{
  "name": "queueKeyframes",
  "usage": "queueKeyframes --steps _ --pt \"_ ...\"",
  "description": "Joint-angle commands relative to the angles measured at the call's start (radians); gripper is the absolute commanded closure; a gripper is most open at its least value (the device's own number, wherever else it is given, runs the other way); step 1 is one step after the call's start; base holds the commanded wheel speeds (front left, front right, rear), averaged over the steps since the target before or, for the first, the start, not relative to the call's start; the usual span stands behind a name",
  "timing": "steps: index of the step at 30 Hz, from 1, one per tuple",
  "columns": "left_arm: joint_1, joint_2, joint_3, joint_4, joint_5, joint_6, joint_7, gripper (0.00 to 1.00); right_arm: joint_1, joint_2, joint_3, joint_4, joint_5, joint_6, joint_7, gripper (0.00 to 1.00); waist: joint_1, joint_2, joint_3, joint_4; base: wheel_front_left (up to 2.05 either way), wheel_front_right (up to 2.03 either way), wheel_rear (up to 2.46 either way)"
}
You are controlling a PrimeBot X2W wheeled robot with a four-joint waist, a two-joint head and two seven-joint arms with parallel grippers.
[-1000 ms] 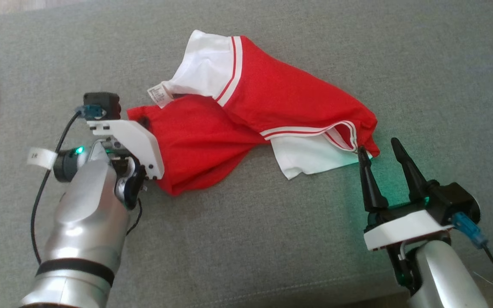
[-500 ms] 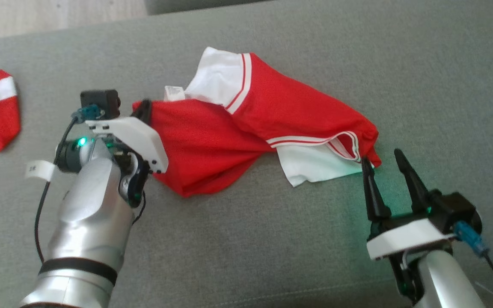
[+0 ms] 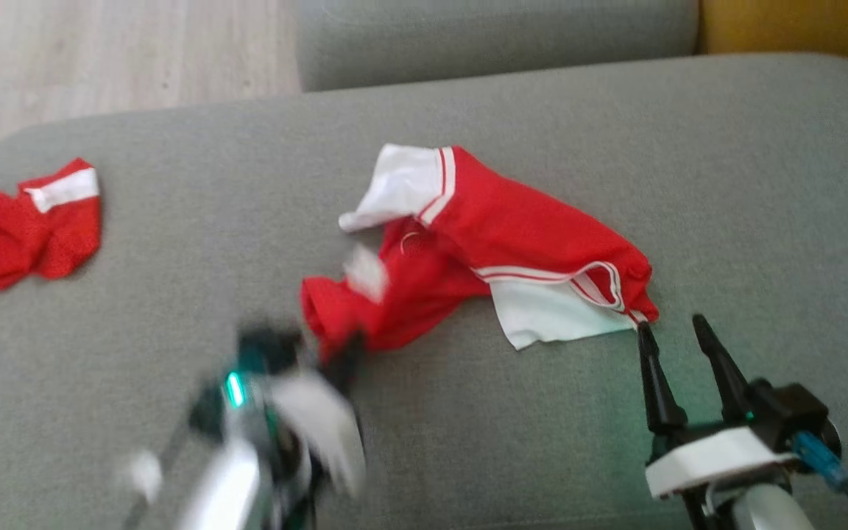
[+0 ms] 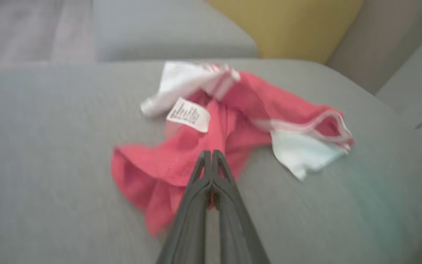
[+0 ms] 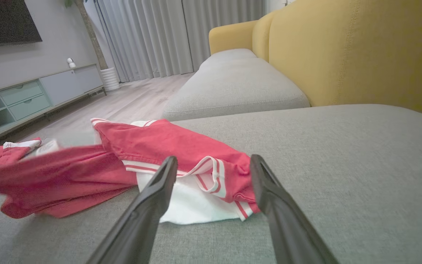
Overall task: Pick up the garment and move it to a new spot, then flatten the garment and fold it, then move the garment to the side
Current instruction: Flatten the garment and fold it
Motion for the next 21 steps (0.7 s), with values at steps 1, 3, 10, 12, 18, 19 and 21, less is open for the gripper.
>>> queueKeyframes --steps 1,3,10,12,18,19,21 --pt "0.026 0.023 0.018 -0.086 -0.011 -0.001 0.021 1.00 -0.012 -0.004 0.019 -0.036 0.005 -0.001 -0.009 0.00 0.0001 0.0000 -0.019 0.020 0.00 0.00 0.00" --pt "0.135 0.025 -0.005 -0.170 -0.036 0.003 0.068 1.00 0.000 -0.006 0.013 -0.041 0.006 -0.001 -0.005 0.00 0.0001 0.0000 -0.029 0.034 0.00 0.00 0.00" --pt "0.325 0.033 -0.047 -0.242 -0.066 0.030 0.121 1.00 0.012 -0.007 0.022 -0.055 0.006 -0.001 0.013 0.00 0.0001 0.0000 -0.051 0.060 0.00 0.00 0.00" --pt "0.348 0.032 -0.052 -0.226 -0.073 0.033 0.118 1.00 0.013 -0.008 0.026 -0.058 0.007 -0.001 0.017 0.00 0.0001 0.0000 -0.055 0.061 0.00 0.00 0.00" --pt "0.376 0.049 -0.060 -0.159 -0.068 0.027 0.084 1.00 0.019 -0.012 0.031 -0.064 0.009 -0.001 0.023 0.00 0.0001 0.0000 -0.060 0.054 0.00 0.00 0.00" --pt "0.374 0.049 -0.058 -0.150 -0.068 0.027 0.072 1.00 0.020 -0.013 0.030 -0.065 0.010 -0.001 0.023 0.00 0.0001 0.0000 -0.060 0.053 0.00 0.00 0.00" --pt "0.369 0.044 -0.054 -0.139 -0.072 0.028 0.051 0.35 0.021 -0.013 0.030 -0.065 0.009 -0.001 0.025 0.00 0.0001 0.0000 -0.061 0.050 0.00 0.00 0.00"
